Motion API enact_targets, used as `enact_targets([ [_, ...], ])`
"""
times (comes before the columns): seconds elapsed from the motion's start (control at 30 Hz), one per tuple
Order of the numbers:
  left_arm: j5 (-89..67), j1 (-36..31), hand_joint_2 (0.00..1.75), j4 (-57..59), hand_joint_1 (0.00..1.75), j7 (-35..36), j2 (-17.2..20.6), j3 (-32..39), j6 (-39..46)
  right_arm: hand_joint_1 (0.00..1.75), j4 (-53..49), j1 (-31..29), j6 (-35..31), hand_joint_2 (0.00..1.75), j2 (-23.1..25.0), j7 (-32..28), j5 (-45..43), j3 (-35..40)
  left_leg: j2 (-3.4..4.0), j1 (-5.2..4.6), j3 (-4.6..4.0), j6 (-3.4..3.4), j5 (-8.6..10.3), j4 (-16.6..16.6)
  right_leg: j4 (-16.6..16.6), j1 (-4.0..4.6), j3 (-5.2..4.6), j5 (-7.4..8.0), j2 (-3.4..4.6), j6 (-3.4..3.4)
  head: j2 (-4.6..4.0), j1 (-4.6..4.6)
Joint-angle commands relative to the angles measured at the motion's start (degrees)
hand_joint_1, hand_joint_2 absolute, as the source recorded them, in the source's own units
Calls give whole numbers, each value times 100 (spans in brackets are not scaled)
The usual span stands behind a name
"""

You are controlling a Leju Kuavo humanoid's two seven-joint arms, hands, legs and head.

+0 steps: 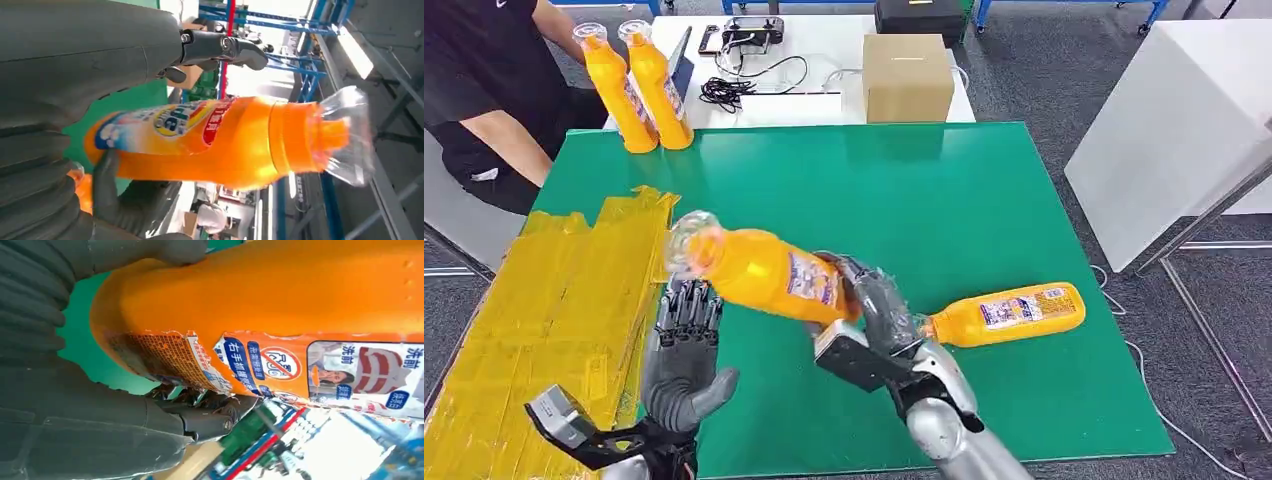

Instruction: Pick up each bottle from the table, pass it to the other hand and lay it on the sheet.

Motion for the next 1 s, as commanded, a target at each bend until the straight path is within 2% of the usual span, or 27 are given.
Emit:
enact_targets([
  [0.03, 22, -72, 175, 334, 0, 39, 3, 386, 105, 175, 49, -191, -96, 175, -9, -7, 157, 782, 10, -2, 11, -3, -1, -5, -4, -2, 7, 1, 7, 1, 0, 0],
  [0.47, 33, -57, 175, 325, 0, 39, 3, 445, 129, 175, -39, -167, -110, 175, -13, -22, 205, 871, 2, -1, 10, -3, 0, -5, -5, -1, 9, 0, 0, 1, 0, 0],
  [0.5, 37, -46, 175, 313, 0, 36, -15, 474, 159, 175, -66, -165, -109, 175, -24, -27, 213, 908, 7, 2, 31, -8, -7, -8, -12, 2, 31, -5, 2, 0, 0, 0],
  [0.63, 37, -41, 175, 232, 0, 24, -20, 536, 185, 175, 3, -240, -51, 175, -10, -38, 248, 1232, 9, -1, 10, -3, -2, -4, -4, -1, 7, 0, 7, 0, 0, 0],
  [0.8, -159, -113, 175, 241, 0, 39, -29, 473, 425, 175, 432, -380, 78, 175, 26, -71, 182, 1594, 14, 1, 25, -6, -6, -7, -9, 1, 22, -2, 10, 0, 0, 0],
  [0.83, -155, -133, 175, 258, 44, 39, -22, 473, 447, 175, 520, -399, 95, 175, 45, -83, 172, 1677, 9, 0, 15, -3, -2, -6, -7, 0, 13, 0, 6, 0, 0, 0],
  [0.87, -147, -137, 175, 266, 175, 36, -21, 487, 472, 175, 571, -415, 113, 175, 46, -97, 155, 1728, 14, 2, 26, -5, -5, -8, -10, 1, 23, -1, 10, 0, 0, 2],
  [1.0, -101, -120, 175, 234, 175, -40, -15, 517, 493, 175, 716, -452, 134, 175, 51, -104, 133, 1855, 11, 0, 25, -5, -4, -10, -11, 0, 23, -1, 7, 1, 0, 0],
])
